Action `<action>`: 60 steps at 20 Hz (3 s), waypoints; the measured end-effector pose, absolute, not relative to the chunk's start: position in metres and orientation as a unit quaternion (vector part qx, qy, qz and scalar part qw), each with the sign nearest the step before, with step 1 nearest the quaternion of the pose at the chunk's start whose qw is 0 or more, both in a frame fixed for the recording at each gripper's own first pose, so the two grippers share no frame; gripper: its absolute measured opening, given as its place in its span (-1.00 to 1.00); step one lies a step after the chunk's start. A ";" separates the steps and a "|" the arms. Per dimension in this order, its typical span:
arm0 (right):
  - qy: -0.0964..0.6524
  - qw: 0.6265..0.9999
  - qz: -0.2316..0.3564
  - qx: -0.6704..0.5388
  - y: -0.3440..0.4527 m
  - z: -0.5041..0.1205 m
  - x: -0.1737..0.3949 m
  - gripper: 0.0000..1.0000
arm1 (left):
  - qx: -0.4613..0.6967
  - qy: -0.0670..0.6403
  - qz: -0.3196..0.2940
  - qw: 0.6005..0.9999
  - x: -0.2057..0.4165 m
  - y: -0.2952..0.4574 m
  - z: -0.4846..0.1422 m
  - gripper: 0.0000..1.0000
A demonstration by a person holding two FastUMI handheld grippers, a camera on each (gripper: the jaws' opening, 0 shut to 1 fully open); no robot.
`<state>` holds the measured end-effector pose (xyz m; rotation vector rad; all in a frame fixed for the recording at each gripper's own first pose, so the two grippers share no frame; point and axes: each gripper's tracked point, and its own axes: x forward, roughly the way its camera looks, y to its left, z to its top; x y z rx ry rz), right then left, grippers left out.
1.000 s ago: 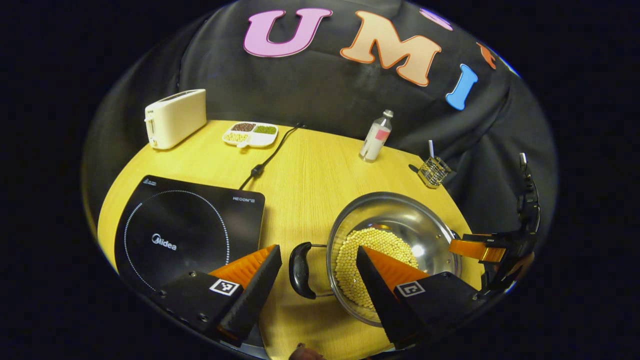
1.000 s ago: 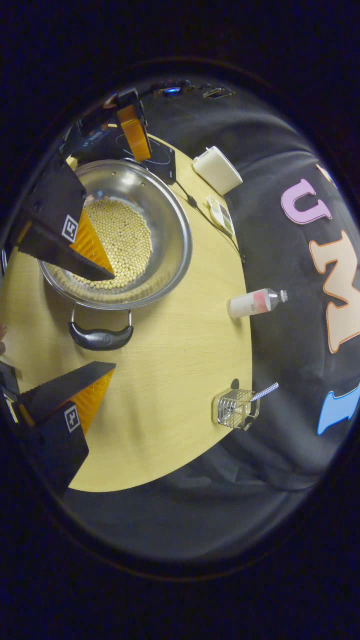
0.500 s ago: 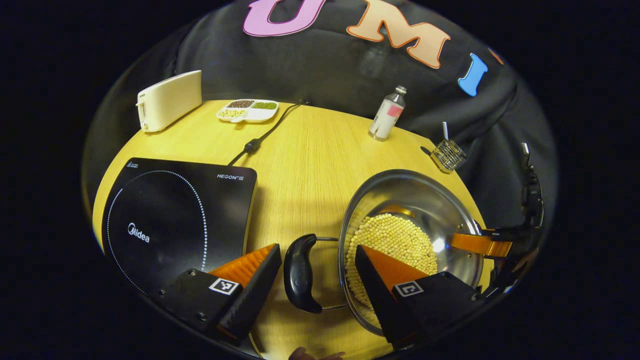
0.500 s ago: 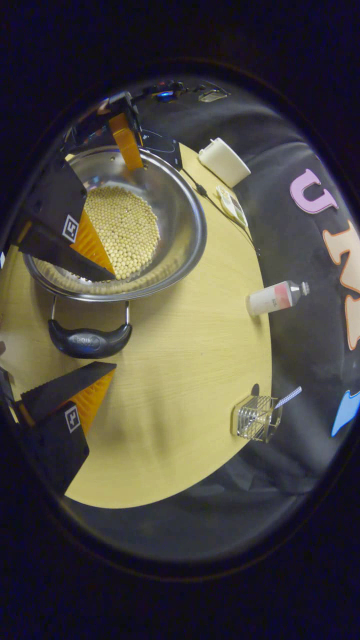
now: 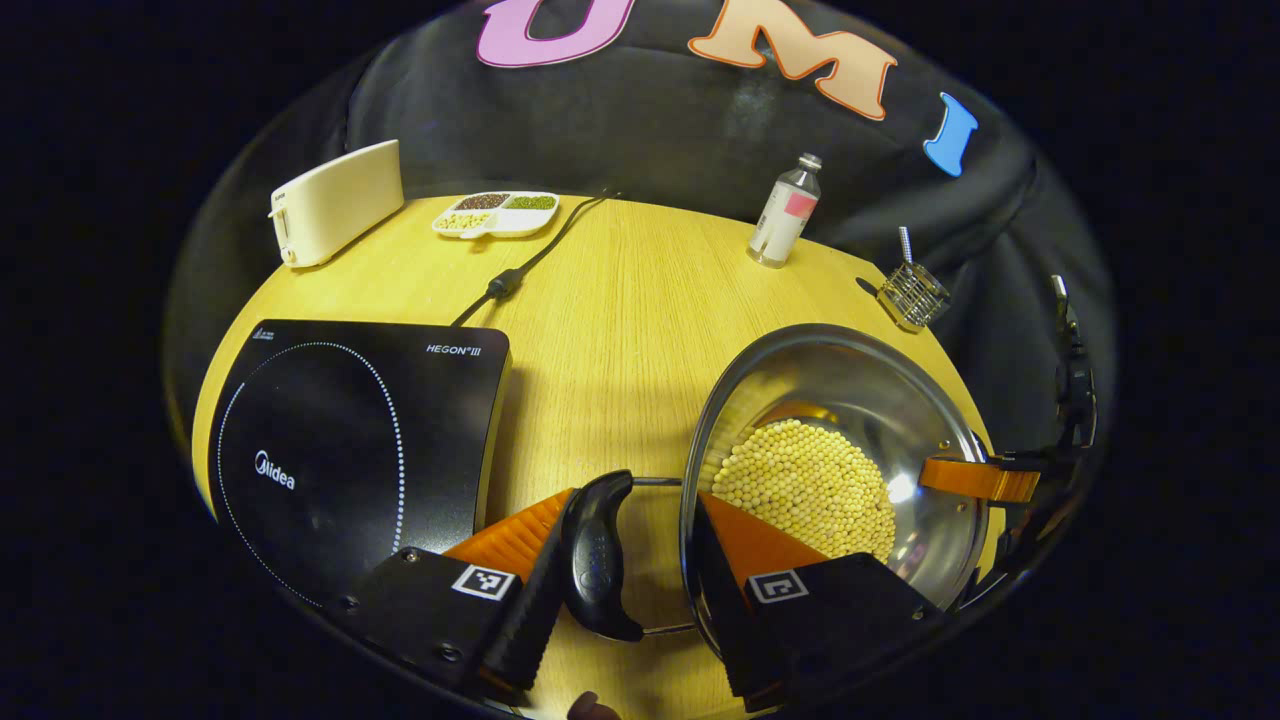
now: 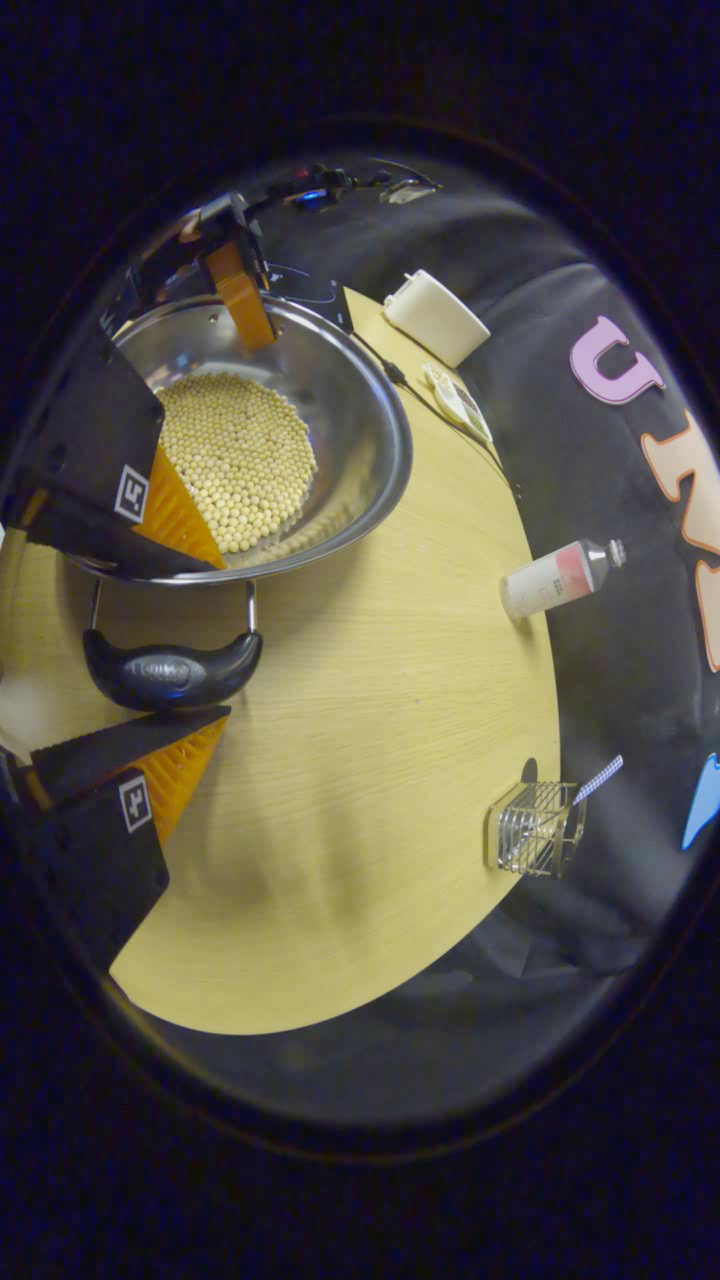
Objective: First push the handle of the pot to place it horizontally, then grasp the pot with both hands and set it on the induction cooktop.
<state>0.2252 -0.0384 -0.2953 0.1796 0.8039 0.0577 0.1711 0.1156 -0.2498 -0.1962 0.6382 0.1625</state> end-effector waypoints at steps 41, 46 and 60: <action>0.359 0.929 -0.024 0.085 0.020 -0.229 0.177 0.12 | -0.103 0.314 0.052 0.942 0.127 0.158 -0.190 0.28; 0.358 0.930 -0.012 0.079 0.090 -0.224 0.180 0.12 | -0.109 0.314 0.064 0.941 0.098 0.220 -0.181 0.28; 0.374 0.925 0.027 0.065 0.262 -0.236 0.210 0.12 | -0.125 0.316 0.109 0.934 0.040 0.378 -0.184 0.27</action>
